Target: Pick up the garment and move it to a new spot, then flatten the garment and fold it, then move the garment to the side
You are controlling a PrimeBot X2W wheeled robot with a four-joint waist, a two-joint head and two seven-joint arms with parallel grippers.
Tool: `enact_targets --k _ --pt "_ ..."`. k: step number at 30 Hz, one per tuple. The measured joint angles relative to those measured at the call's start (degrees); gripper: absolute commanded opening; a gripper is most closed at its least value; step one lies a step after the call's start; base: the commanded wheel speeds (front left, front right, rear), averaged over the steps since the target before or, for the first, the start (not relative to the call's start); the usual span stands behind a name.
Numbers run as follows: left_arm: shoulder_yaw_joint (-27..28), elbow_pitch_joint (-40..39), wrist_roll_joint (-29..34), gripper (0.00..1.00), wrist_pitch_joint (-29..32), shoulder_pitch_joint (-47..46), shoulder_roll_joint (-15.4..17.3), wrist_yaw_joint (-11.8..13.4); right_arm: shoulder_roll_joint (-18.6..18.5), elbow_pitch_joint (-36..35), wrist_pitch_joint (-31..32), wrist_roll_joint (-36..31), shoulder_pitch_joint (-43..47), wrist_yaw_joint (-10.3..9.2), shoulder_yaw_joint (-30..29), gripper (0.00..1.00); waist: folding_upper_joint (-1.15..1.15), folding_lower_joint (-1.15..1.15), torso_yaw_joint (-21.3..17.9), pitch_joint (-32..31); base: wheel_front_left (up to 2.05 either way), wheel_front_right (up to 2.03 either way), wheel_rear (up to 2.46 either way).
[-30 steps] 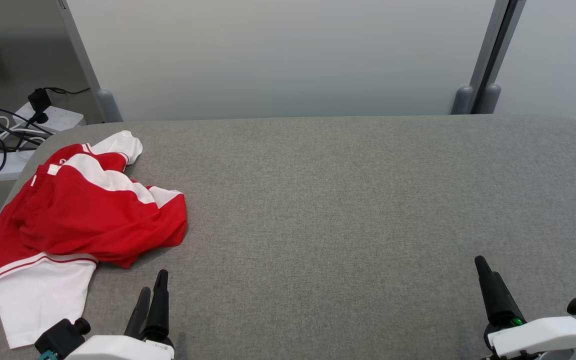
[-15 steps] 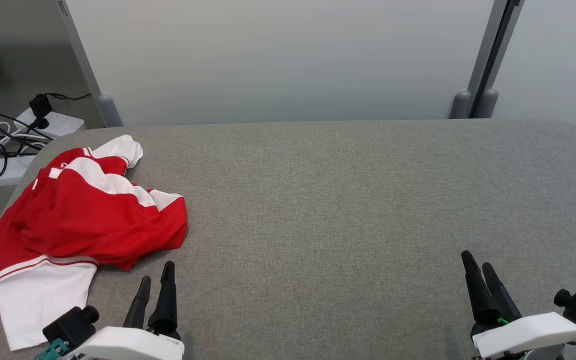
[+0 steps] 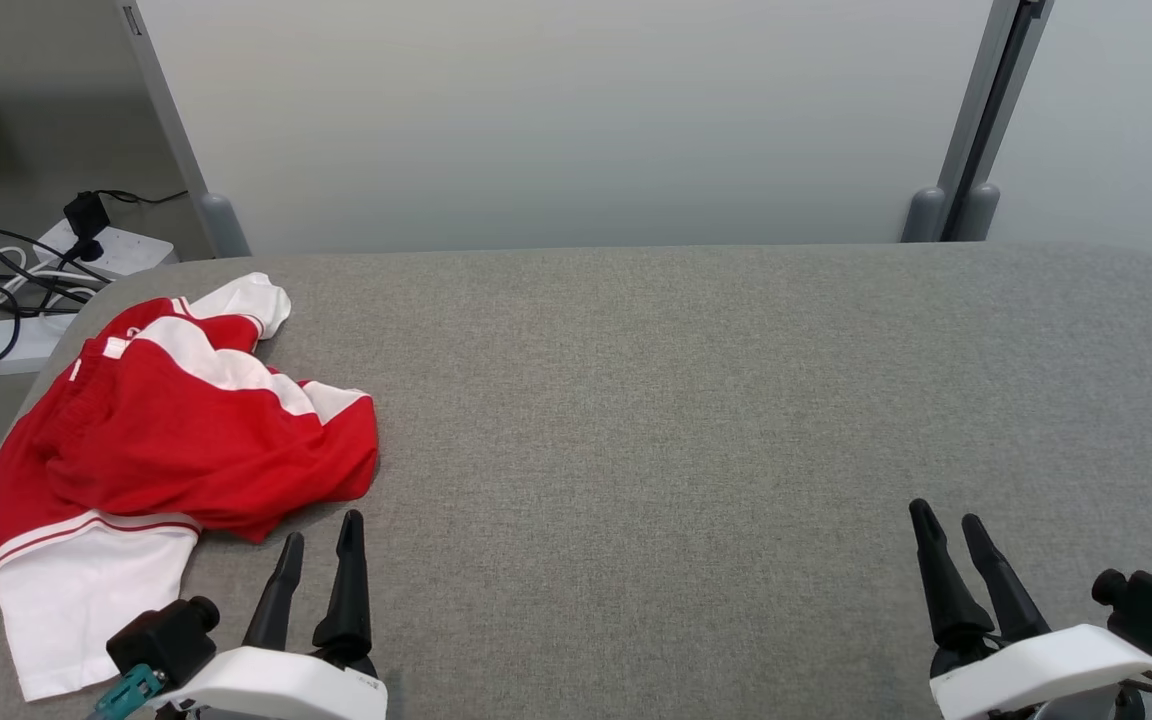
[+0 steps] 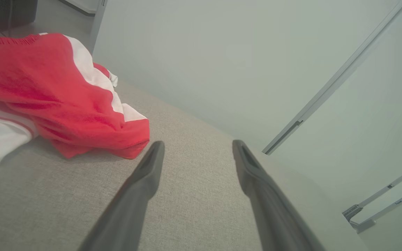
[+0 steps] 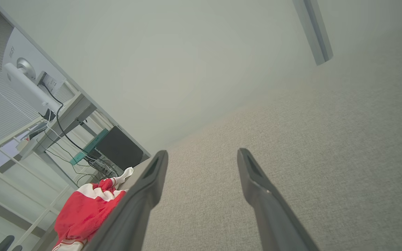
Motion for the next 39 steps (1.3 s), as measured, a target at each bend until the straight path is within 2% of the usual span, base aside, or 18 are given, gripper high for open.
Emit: enact_targets --k 27,39 --pt "-2.93 -1.58 18.05 1.0 -4.45 -1.36 0.88 2.14 -0.03 -3.6 -4.53 -17.45 -1.03 0.01 1.64 1.0 0.0 0.0 -0.25 -0.91 0.0 0.0 0.0" --pt "-3.7 -1.43 22.5 1.0 -6.49 -2.29 1.0 3.25 -0.4 -3.71 -6.37 -24.75 -1.07 0.01 1.9 1.0 0.0 0.0 -0.14 -1.02 0.0 0.0 0.0"
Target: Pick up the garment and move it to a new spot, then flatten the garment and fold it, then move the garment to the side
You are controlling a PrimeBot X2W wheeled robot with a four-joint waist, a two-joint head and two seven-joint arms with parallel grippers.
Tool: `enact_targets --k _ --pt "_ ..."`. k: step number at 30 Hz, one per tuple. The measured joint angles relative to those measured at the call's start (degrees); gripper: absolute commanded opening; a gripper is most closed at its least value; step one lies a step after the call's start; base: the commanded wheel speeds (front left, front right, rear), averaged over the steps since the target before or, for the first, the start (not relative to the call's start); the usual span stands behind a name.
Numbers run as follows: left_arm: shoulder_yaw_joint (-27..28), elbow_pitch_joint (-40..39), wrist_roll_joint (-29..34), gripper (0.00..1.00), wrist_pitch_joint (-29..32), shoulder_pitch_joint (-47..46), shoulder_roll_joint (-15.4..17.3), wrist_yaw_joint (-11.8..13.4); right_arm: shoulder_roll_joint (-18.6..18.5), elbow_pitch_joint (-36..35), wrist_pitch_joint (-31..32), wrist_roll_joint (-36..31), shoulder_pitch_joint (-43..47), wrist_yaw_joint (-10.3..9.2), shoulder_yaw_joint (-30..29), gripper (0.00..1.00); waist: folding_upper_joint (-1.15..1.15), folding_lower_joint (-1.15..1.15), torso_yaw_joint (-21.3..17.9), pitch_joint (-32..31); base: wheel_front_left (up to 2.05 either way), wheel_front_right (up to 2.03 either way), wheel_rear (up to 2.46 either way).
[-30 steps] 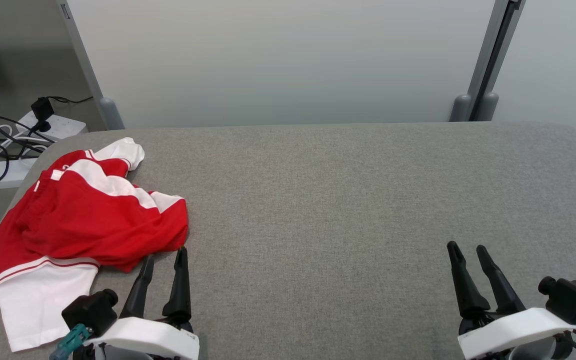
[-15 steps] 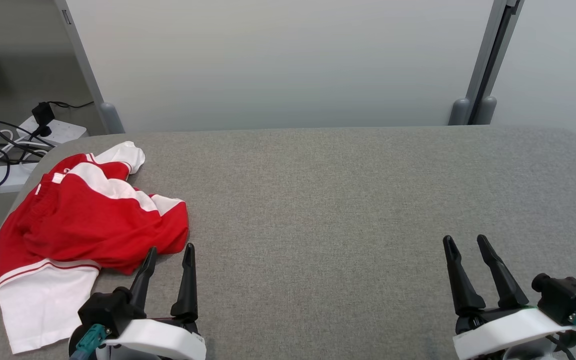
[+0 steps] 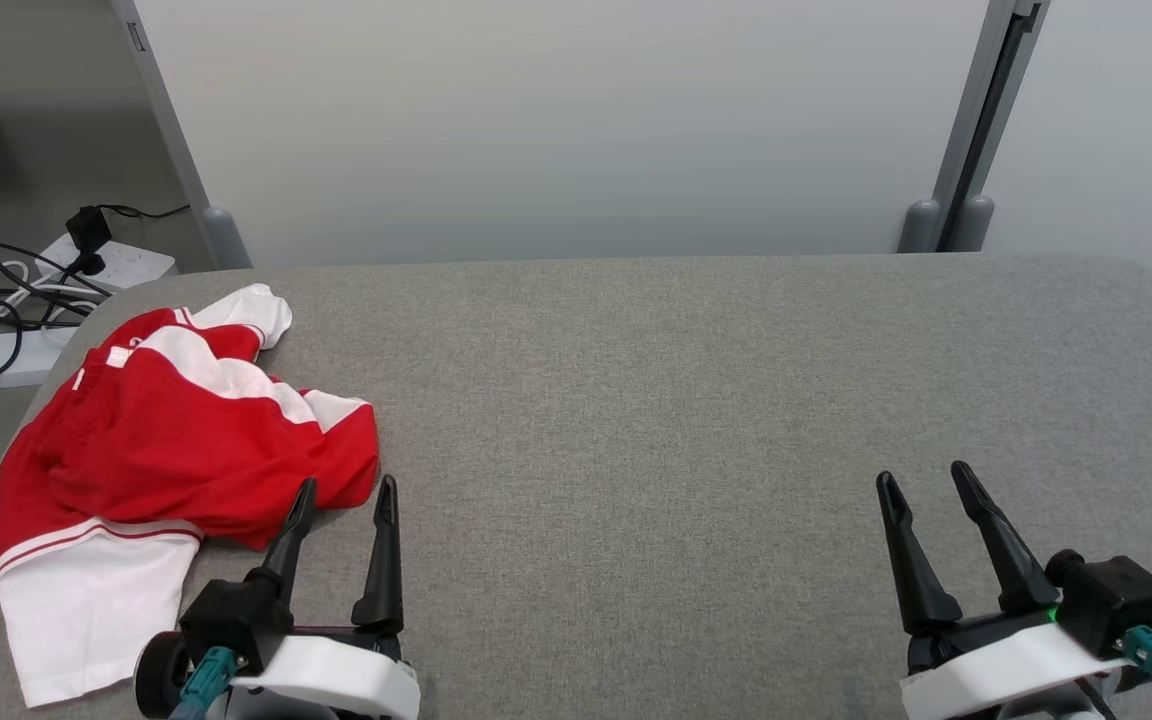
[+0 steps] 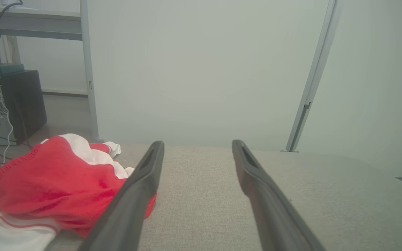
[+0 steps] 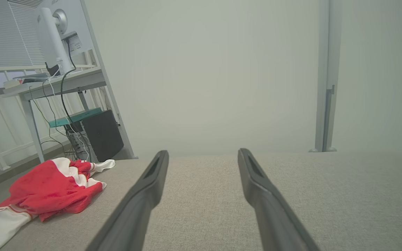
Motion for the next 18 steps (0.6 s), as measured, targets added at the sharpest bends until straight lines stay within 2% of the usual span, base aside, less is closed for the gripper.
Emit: enact_targets --k 16,18 --pt "-0.05 1.67 0.42 1.0 -0.02 -0.04 0.0 0.48 0.04 0.37 -0.51 -1.58 -0.03 0.0 -0.25 1.0 0.0 0.0 0.41 0.74 0.0 0.0 0.0" --pt "0.14 1.8 0.52 1.0 -0.02 -0.18 -0.01 1.25 -0.01 0.4 -0.51 -1.58 -0.03 0.0 -0.35 1.0 0.0 0.0 0.83 0.85 0.0 0.0 0.0"
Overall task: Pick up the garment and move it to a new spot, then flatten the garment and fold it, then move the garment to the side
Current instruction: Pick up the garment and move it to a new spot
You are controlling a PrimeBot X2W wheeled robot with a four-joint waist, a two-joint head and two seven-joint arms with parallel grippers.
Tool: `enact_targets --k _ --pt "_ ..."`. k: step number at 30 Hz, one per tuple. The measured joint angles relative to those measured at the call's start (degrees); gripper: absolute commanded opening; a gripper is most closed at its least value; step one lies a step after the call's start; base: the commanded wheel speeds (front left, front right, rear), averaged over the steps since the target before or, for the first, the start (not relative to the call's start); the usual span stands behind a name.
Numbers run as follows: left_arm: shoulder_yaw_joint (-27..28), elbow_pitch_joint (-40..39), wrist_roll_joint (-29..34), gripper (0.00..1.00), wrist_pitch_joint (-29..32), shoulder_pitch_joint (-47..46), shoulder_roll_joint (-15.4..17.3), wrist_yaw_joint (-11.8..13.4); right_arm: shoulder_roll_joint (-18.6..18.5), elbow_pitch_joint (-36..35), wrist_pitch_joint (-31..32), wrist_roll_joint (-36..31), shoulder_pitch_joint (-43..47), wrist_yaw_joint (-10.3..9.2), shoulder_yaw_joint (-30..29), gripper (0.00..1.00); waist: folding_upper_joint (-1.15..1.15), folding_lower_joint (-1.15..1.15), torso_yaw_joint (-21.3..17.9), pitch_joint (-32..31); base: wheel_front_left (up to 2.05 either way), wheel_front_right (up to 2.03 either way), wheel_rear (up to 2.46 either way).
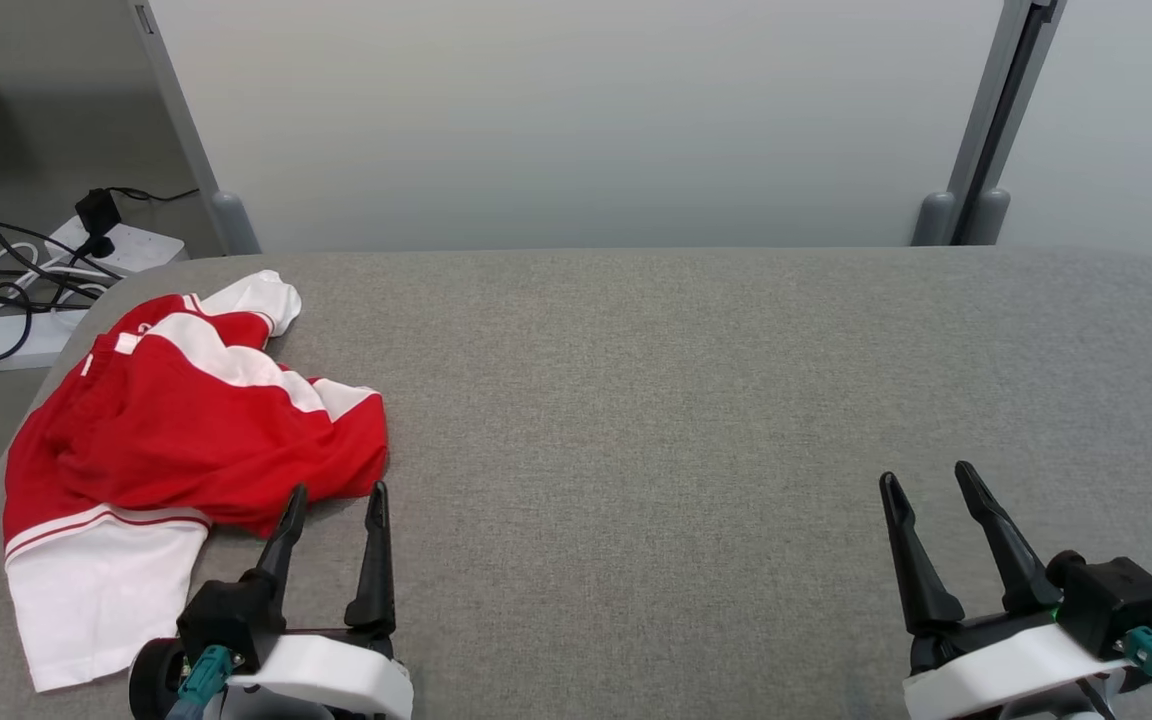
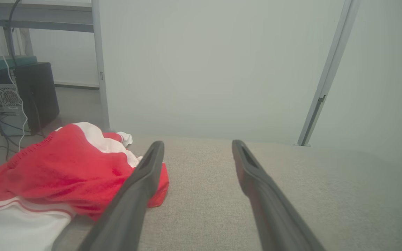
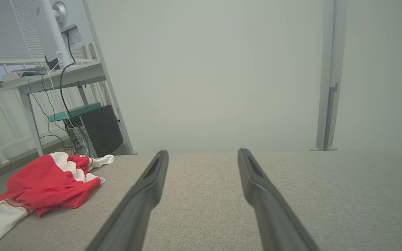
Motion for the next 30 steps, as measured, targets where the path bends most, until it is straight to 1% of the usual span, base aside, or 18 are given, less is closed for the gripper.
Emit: enact_targets --k 4,9,11,20,21,30 --pt "0.87 -0.22 0.49 1.0 0.0 -0.79 0.03 1.64 -0.01 0.01 0.0 0.01 0.0 0.0 0.01 1.0 0.0 0.0 1.41 0.22 0.0 0.0 0.0" --pt "1.07 -0.63 1.97 1.0 0.0 -0.94 0.01 1.71 -0.02 0.02 0.0 0.05 0.0 0.0 0.05 1.0 0.0 0.0 3.48 0.45 0.0 0.0 0.0" --pt "1.16 -0.77 2.02 1.0 0.0 -0.94 0.01 2.16 0.0 0.03 0.0 0.07 -0.01 0.0 0.15 1.0 0.0 0.0 4.67 0.57 0.0 0.0 0.0" --pt "1.56 -0.98 2.93 1.0 0.0 -0.94 0.02 2.32 0.08 0.03 0.0 0.08 -0.59 0.0 0.51 1.0 0.0 0.0 10.37 1.03 0.0 0.0 0.0" --pt "1.86 -0.99 3.02 1.0 0.0 -0.94 0.01 2.6 0.09 0.01 0.0 0.08 -0.97 0.0 0.52 1.0 0.0 0.0 11.62 1.1 0.0 0.0 0.0" --pt "2.09 -0.91 3.02 1.0 0.0 -0.94 0.03 2.89 0.27 0.01 0.0 0.08 -0.96 0.01 0.45 1.0 0.0 0.0 16.43 1.32 0.0 0.0 0.0"
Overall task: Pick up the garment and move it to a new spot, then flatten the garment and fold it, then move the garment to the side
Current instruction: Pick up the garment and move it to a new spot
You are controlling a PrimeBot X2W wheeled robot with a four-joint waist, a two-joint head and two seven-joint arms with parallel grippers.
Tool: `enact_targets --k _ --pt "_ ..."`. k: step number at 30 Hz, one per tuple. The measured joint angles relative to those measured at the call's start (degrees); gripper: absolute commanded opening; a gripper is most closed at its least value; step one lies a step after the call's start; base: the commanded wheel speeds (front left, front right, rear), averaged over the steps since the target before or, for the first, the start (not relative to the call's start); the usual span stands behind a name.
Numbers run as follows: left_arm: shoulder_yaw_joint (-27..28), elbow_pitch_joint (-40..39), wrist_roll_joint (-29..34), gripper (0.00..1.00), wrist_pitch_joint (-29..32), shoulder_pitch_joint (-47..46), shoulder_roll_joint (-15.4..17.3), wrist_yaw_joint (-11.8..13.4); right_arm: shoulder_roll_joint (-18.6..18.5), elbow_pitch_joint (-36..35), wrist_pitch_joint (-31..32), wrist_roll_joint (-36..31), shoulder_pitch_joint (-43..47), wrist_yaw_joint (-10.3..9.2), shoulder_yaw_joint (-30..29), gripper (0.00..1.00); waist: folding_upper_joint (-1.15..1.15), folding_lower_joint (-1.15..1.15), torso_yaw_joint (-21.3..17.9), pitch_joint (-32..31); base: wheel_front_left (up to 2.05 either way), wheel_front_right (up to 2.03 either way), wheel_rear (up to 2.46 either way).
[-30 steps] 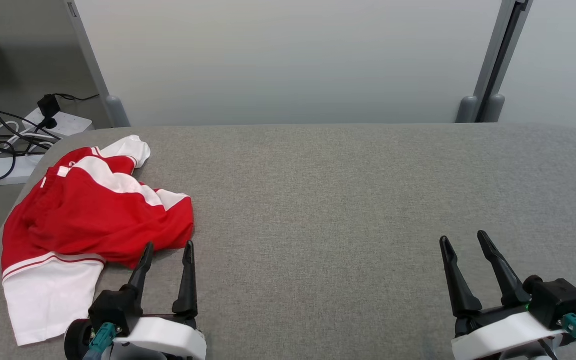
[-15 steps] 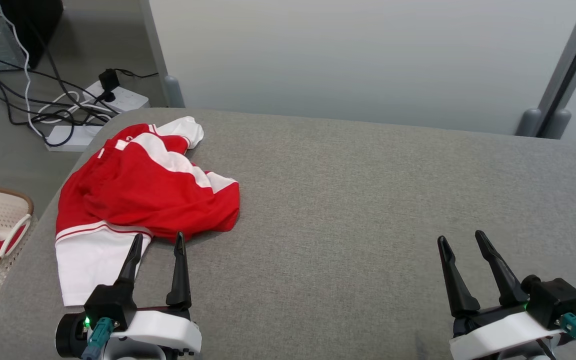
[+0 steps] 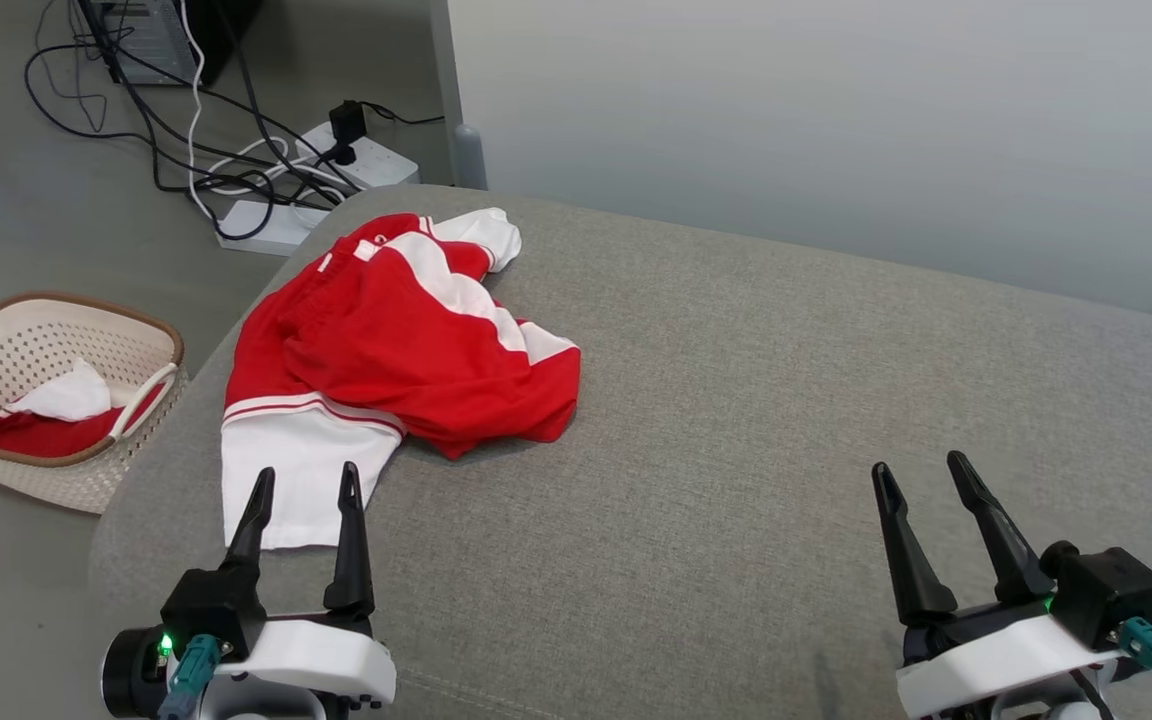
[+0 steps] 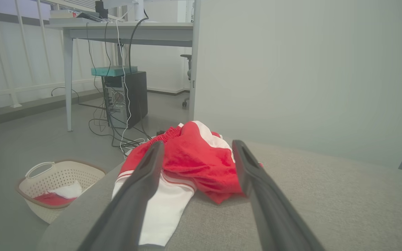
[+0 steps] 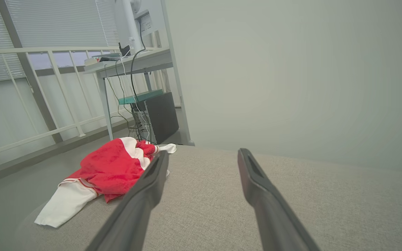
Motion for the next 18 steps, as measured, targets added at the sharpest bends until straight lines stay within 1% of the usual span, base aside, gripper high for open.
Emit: enact_targets --k 9,13,18 --pt "0.38 0.53 0.0 1.0 0.0 -0.02 -0.01 0.01 0.11 0.01 0.0 0.0 -0.01 -0.01 0.01 1.0 0.0 0.0 1.97 0.42 0.0 0.0 0.0" --pt "0.35 0.57 -0.02 1.0 0.0 -0.04 -0.01 0.53 -0.02 0.11 0.0 0.19 -0.01 0.0 0.41 1.0 0.0 0.0 1.92 0.68 0.0 0.0 0.0" --pt "0.24 1.25 -0.63 1.0 0.0 -0.36 0.0 0.58 -0.21 0.55 0.0 0.25 -0.03 0.0 1.42 1.0 0.0 -0.01 1.28 0.93 0.0 0.0 0.0"
